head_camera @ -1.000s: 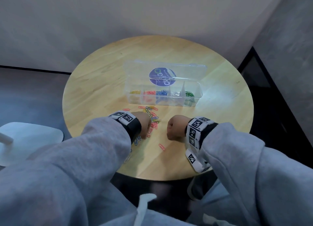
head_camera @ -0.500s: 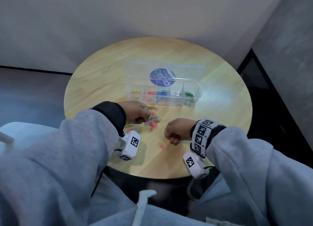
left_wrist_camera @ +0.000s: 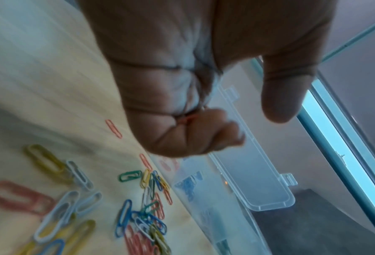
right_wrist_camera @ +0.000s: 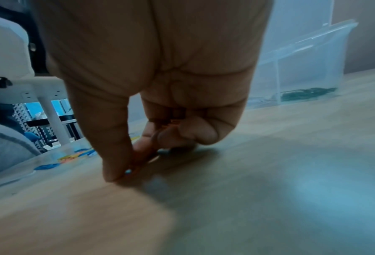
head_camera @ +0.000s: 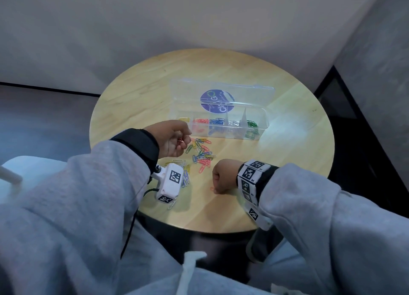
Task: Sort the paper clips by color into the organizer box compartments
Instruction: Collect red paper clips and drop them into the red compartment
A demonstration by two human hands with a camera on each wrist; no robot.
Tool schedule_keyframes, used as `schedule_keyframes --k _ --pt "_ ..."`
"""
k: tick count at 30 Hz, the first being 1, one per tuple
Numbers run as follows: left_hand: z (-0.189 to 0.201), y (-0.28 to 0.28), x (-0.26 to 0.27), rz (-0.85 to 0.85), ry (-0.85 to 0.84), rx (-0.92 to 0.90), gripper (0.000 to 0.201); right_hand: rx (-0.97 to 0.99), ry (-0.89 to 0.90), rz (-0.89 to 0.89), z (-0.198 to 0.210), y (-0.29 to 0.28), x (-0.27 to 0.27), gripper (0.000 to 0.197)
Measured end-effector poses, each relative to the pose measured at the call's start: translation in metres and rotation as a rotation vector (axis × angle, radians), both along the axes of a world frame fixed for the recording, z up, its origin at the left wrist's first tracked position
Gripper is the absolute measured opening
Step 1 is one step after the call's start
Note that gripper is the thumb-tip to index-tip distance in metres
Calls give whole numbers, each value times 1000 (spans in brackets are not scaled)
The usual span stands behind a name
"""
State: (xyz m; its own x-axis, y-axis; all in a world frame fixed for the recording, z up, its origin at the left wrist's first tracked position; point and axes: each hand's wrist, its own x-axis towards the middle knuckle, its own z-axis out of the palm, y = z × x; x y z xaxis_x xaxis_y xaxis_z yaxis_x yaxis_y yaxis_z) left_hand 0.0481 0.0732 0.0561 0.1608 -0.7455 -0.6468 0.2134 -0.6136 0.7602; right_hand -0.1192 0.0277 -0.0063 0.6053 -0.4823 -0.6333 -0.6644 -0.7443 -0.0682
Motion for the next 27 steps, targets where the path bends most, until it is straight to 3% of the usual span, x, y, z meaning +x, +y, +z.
schedule_keyframes --k 2,5,7,13,18,20,24,27 --pt "1 -3 -1 -120 -240 21 17 31 -25 3 2 1 -1 16" --pt "-7 -2 -4 -558 -938 81 11 98 -133 -153 7 -3 -4 7" --pt "-15 1 -5 -746 -1177 147 10 194 -225 -322 10 -14 -8 15" --pt "-41 0 0 -912 -1277 340 28 767 -647 -959 15 -31 -13 24" --pt "-45 -5 0 -922 -1303 319 12 873 -669 -1133 18 -29 -8 23" --pt "-46 -7 1 -933 -1310 327 15 719 -626 -1001 15 -28 -3 17" --pt "-51 -5 3 -930 -1325 373 29 152 -479 -479 12 -24 7 12" --pt "-54 -4 5 -918 -1314 372 30 20 -435 -356 7 -19 12 21"
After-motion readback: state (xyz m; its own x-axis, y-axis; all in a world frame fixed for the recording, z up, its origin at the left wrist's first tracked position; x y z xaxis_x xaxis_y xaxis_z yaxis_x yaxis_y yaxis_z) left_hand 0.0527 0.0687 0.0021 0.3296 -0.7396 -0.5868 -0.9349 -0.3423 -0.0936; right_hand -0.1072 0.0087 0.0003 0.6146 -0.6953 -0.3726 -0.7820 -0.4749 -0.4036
